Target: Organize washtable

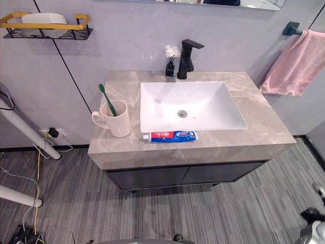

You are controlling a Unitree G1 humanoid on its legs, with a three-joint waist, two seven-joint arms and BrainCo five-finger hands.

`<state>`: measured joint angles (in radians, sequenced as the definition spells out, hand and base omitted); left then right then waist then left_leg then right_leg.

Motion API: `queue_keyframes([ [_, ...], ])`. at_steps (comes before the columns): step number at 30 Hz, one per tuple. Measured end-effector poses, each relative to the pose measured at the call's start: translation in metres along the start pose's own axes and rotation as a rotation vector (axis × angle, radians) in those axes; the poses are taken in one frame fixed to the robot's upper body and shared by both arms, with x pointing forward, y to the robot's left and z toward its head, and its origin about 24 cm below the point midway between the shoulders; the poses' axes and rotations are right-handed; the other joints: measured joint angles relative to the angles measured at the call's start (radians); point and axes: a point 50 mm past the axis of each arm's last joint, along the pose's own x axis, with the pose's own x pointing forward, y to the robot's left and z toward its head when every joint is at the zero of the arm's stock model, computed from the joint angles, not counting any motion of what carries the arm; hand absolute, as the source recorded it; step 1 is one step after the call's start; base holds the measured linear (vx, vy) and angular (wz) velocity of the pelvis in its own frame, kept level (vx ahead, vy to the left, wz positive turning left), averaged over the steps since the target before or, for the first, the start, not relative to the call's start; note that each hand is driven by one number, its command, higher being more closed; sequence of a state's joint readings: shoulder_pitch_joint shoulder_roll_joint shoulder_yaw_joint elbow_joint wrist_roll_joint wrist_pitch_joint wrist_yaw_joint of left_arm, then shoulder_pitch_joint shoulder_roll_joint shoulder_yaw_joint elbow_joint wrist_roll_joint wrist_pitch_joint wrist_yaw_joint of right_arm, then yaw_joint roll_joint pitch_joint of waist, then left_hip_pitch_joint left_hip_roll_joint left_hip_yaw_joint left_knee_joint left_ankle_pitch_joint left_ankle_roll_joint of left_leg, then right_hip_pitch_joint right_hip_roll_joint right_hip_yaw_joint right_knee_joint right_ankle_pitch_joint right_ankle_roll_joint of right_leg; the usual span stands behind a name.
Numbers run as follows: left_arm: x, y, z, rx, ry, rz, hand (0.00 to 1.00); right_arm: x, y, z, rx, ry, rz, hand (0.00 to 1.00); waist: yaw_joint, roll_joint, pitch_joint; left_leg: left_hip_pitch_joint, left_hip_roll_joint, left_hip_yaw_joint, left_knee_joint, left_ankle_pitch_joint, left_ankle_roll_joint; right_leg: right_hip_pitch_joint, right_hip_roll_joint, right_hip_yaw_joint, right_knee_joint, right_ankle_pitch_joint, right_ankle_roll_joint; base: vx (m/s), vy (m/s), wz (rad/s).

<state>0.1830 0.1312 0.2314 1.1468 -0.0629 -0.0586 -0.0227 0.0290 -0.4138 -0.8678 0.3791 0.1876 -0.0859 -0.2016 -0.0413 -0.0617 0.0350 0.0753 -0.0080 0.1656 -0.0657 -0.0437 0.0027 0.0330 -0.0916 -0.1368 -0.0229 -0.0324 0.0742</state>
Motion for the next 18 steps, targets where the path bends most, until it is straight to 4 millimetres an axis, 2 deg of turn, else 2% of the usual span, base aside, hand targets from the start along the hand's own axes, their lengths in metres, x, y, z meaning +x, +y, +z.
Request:
queue_keyframes([
  [2,0.000,-0.002,-0.002,-0.001,0.006,-0.005,0.00,0.005,0.026,0.033,-0.018,-0.133,0.080,0.00,0.000,0.003,-0.003,-0.010,-0.004,-0.008,0.006,0.000,0.000,-0.004,-0.004,-0.006,0.001,0.001,0.002,-0.02,0.005,0.13],
  [3,-0.001,-0.003,-0.003,-0.003,0.006,-0.007,0.00,0.002,0.045,0.060,-0.034,-0.253,0.153,0.00,0.000,0.007,-0.006,-0.016,-0.007,-0.020,0.010,0.000,0.000,-0.003,-0.008,-0.018,0.001,0.001,0.002,-0.01,0.002,0.20],
  [4,-0.001,-0.003,-0.003,-0.004,0.005,-0.008,0.00,0.000,0.053,0.071,-0.040,-0.301,0.179,0.00,0.000,0.009,-0.007,-0.018,-0.008,-0.025,0.012,0.000,0.001,-0.002,-0.009,-0.023,0.001,0.001,0.002,0.00,0.001,0.22],
  [5,-0.001,-0.004,-0.002,-0.006,-0.002,-0.010,0.00,-0.005,0.066,0.091,-0.052,-0.391,0.226,0.00,0.003,0.010,-0.007,-0.022,-0.009,-0.029,0.014,0.001,0.001,-0.003,-0.011,-0.028,0.001,0.001,0.002,-0.01,0.001,0.14],
  [9,-0.001,-0.007,0.001,-0.016,-0.023,-0.019,0.00,-0.017,0.103,0.126,-0.066,-0.551,0.390,0.00,0.022,0.003,-0.009,-0.035,-0.011,-0.051,0.024,0.001,0.001,0.000,-0.014,-0.051,0.001,0.001,0.003,-0.01,-0.004,0.16],
  [14,-0.002,-0.005,0.003,-0.023,-0.043,-0.038,0.00,-0.029,0.137,0.139,-0.131,-0.627,0.605,0.00,0.032,-0.012,-0.008,-0.048,-0.013,-0.075,0.030,0.003,0.004,0.000,-0.016,-0.073,0.002,0.001,0.003,-0.01,-0.003,0.15],
  [15,-0.002,-0.004,0.004,-0.018,-0.049,-0.043,0.00,-0.034,0.147,0.140,-0.149,-0.640,0.658,0.00,0.031,-0.015,-0.007,-0.049,-0.013,-0.077,0.030,0.003,0.005,0.000,-0.016,-0.077,0.003,0.001,0.002,-0.01,-0.001,0.11],
  [18,-0.002,-0.004,0.005,-0.017,-0.061,-0.052,0.00,-0.039,0.159,0.138,-0.191,-0.650,0.740,0.00,0.034,-0.017,-0.006,-0.053,-0.015,-0.084,0.030,0.006,0.008,0.000,-0.018,-0.083,0.004,0.001,0.002,0.00,0.007,0.07],
])
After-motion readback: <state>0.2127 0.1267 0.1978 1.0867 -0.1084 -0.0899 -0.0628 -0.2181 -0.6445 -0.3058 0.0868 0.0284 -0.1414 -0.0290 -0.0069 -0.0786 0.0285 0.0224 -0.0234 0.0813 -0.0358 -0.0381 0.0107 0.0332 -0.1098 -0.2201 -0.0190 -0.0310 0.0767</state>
